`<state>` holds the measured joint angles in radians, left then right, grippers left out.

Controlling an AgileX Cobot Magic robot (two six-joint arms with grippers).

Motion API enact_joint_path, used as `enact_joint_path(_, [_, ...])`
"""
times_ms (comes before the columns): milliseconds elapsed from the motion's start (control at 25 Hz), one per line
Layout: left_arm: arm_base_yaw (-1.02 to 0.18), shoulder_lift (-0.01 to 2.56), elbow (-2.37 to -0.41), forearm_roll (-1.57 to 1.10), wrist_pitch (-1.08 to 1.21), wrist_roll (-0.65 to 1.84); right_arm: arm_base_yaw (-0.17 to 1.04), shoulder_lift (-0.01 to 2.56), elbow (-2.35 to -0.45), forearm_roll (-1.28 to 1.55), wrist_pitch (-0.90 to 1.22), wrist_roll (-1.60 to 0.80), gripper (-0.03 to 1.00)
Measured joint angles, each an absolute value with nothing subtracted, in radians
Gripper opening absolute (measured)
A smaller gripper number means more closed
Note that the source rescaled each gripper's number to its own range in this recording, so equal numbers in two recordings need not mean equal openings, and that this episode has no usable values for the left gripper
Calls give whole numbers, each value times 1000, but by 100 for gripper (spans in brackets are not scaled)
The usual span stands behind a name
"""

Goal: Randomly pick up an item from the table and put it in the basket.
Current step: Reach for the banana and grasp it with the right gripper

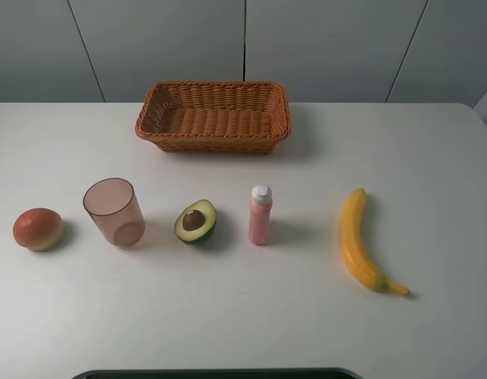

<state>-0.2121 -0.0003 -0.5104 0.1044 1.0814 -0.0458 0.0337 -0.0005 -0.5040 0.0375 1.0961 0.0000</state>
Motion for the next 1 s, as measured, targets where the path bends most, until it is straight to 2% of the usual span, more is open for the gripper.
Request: enact_joint_path(1000, [-212,0,-510,104,1081,-46,34,0,-504,38,1096,0,100])
